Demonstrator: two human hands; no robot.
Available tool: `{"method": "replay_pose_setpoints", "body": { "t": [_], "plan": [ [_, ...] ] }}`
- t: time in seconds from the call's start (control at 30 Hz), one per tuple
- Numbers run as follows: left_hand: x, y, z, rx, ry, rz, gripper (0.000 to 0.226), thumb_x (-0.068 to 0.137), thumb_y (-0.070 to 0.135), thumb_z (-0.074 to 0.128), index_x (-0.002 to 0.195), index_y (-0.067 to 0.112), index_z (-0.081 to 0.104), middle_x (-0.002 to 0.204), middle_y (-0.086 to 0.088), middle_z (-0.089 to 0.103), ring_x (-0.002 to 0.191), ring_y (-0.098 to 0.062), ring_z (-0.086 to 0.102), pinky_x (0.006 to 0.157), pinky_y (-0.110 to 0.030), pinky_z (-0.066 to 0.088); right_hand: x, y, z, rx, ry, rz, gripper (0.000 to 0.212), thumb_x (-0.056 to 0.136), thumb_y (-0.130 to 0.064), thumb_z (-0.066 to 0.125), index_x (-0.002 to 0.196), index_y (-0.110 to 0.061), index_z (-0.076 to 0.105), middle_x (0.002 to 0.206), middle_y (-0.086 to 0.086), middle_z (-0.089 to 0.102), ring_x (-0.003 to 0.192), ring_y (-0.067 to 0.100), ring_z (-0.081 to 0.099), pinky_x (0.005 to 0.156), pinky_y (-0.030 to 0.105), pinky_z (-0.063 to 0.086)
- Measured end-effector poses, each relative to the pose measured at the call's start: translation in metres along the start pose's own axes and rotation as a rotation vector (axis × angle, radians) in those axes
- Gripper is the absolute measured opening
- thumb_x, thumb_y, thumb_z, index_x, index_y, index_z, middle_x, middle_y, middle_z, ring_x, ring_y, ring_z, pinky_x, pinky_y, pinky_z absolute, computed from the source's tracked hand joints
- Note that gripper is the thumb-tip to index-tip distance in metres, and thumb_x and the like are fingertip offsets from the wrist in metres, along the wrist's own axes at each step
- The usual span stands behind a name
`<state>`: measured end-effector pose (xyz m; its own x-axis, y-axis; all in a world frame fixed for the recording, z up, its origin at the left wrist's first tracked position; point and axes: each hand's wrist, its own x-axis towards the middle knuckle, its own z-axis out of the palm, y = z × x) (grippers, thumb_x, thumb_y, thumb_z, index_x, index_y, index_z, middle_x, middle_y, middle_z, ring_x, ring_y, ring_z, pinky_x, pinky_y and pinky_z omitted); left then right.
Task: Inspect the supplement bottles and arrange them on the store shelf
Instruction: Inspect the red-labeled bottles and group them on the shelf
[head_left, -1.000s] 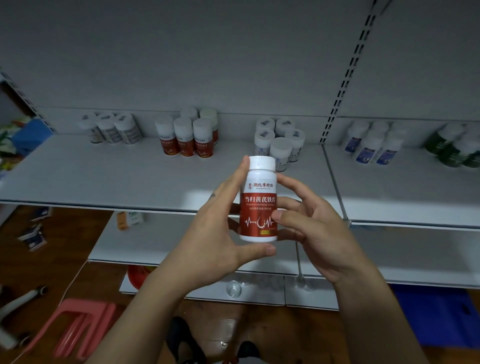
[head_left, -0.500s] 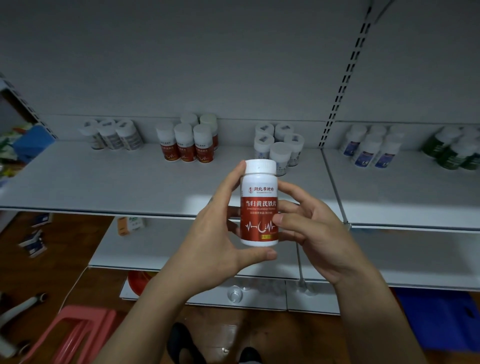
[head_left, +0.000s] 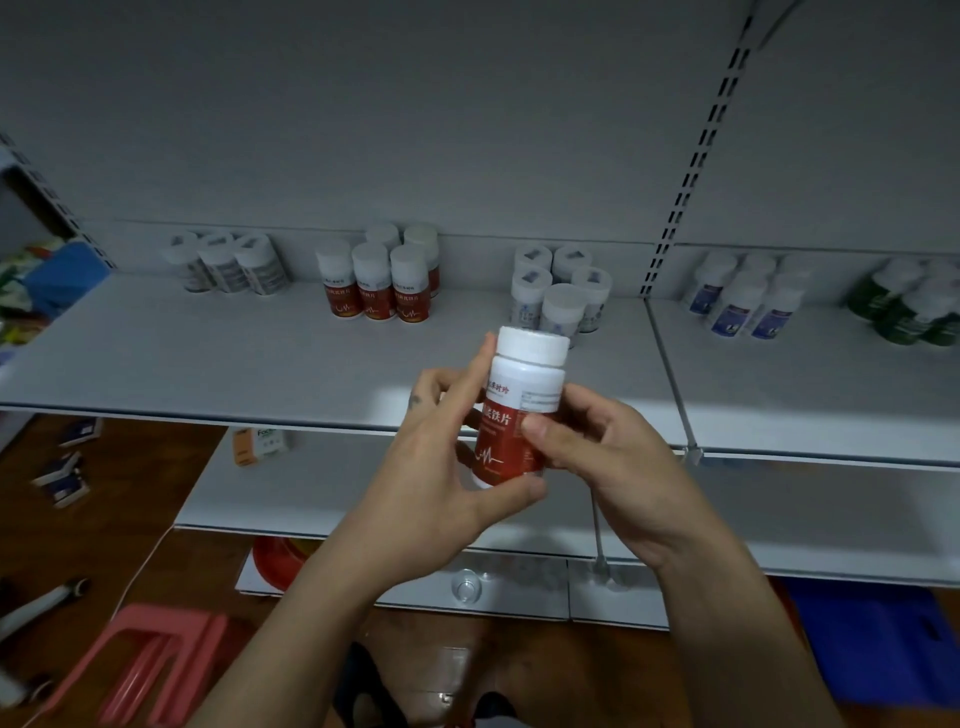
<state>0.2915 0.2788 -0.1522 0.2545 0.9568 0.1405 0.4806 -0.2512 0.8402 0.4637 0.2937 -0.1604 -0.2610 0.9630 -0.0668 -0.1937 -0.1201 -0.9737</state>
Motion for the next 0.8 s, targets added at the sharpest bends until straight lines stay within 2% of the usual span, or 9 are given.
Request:
{"method": "replay_pose_setpoints", "body": {
  "t": [0.1, 0.17, 0.23, 0.33, 0.43, 0.5, 0.6, 0.7, 0.8],
  "plan": [
    [-0.0019, -0.0039, 0.0004, 0.003, 0.05, -0.009, 0.104, 0.074, 0.024, 0.084, 0.153, 0.039, 0.018, 0.12, 0.009, 0.044, 0.111, 0.005, 0.048, 0.095, -0.007, 0.038, 0.0, 0.0005, -0.0029, 0.063, -0.055, 0.022, 0.035, 0.09, -0.014, 0.064, 0.125, -0.011, 0.061, 0.12, 0.007, 0.07, 0.111, 0.023, 0.067, 0.087, 0.03, 0.054],
    [-0.0017, -0.0066, 0.0, -0.039, 0.081, -0.024, 0.099, 0.074, 0.024, 0.084, 0.152, 0.036, 0.024, 0.123, 0.013, 0.049, 0.116, 0.004, 0.05, 0.096, -0.015, 0.043, 0.0008, 0.0033, -0.0058, 0.065, -0.049, 0.031, 0.041, 0.088, -0.012, 0.06, 0.13, -0.01, 0.057, 0.121, 0.009, 0.069, 0.112, 0.025, 0.066, 0.088, 0.032, 0.055],
    [-0.0013, -0.0081, -0.0003, -0.169, 0.083, -0.047, 0.087, 0.075, 0.019, 0.084, 0.145, 0.032, 0.034, 0.123, 0.012, 0.055, 0.118, 0.0, 0.054, 0.09, -0.021, 0.049, 0.0022, 0.0053, -0.0069, 0.061, -0.032, 0.031, 0.047, 0.085, -0.012, 0.058, 0.132, -0.009, 0.055, 0.117, 0.014, 0.07, 0.106, 0.028, 0.067, 0.082, 0.031, 0.055],
    [-0.0024, -0.0047, -0.0008, -0.269, 0.018, -0.066, 0.068, 0.08, 0.014, 0.078, 0.135, 0.027, 0.04, 0.125, 0.012, 0.058, 0.118, 0.001, 0.054, 0.084, -0.017, 0.05, 0.0039, 0.0042, -0.0069, 0.024, 0.014, 0.041, 0.048, 0.078, -0.015, 0.066, 0.126, -0.01, 0.061, 0.11, 0.016, 0.072, 0.095, 0.026, 0.067, 0.076, 0.029, 0.054],
    [-0.0042, -0.0013, 0.0016, -0.21, -0.048, -0.057, 0.077, 0.076, 0.03, 0.082, 0.138, 0.034, 0.037, 0.125, 0.021, 0.055, 0.117, 0.005, 0.053, 0.085, -0.015, 0.05, 0.0032, 0.004, -0.0053, 0.037, 0.013, 0.053, 0.046, 0.074, -0.015, 0.071, 0.119, -0.007, 0.067, 0.107, 0.013, 0.073, 0.095, 0.025, 0.069, 0.079, 0.03, 0.056],
    [-0.0037, 0.0002, 0.0039, -0.15, -0.01, -0.064, 0.084, 0.067, 0.042, 0.086, 0.135, 0.044, 0.037, 0.124, 0.018, 0.051, 0.112, 0.009, 0.051, 0.081, -0.012, 0.048, 0.0026, 0.0045, -0.0024, 0.056, 0.024, 0.055, 0.045, 0.072, -0.012, 0.077, 0.116, -0.006, 0.068, 0.105, 0.015, 0.073, 0.092, 0.026, 0.07, 0.082, 0.033, 0.057],
    [-0.0021, 0.0012, 0.0061, -0.087, 0.061, -0.086, 0.085, 0.065, 0.03, 0.087, 0.126, 0.056, 0.034, 0.112, 0.006, 0.046, 0.098, 0.017, 0.046, 0.071, -0.002, 0.043, 0.0022, 0.0055, 0.0005, 0.073, 0.05, 0.055, 0.047, 0.07, -0.014, 0.077, 0.116, -0.006, 0.067, 0.1, 0.011, 0.074, 0.09, 0.024, 0.071, 0.082, 0.032, 0.057],
    [-0.0025, -0.0028, 0.0062, -0.106, 0.112, -0.108, 0.089, 0.067, 0.021, 0.087, 0.136, 0.048, 0.038, 0.109, 0.002, 0.049, 0.094, 0.008, 0.052, 0.07, -0.005, 0.044, 0.0008, 0.005, 0.0024, 0.113, 0.019, 0.061, 0.047, 0.077, -0.017, 0.067, 0.122, -0.006, 0.062, 0.107, 0.01, 0.073, 0.096, 0.024, 0.071, 0.079, 0.029, 0.057],
    [-0.0032, -0.0078, 0.0043, -0.171, 0.147, -0.117, 0.089, 0.07, 0.019, 0.086, 0.144, 0.035, 0.04, 0.115, 0.005, 0.058, 0.098, -0.004, 0.061, 0.07, -0.018, 0.052, 0.0017, 0.0038, 0.0017, 0.12, 0.037, 0.057, 0.041, 0.084, -0.016, 0.059, 0.124, -0.007, 0.059, 0.105, 0.012, 0.074, 0.093, 0.023, 0.072, 0.072, 0.029, 0.058]
  ]
}}
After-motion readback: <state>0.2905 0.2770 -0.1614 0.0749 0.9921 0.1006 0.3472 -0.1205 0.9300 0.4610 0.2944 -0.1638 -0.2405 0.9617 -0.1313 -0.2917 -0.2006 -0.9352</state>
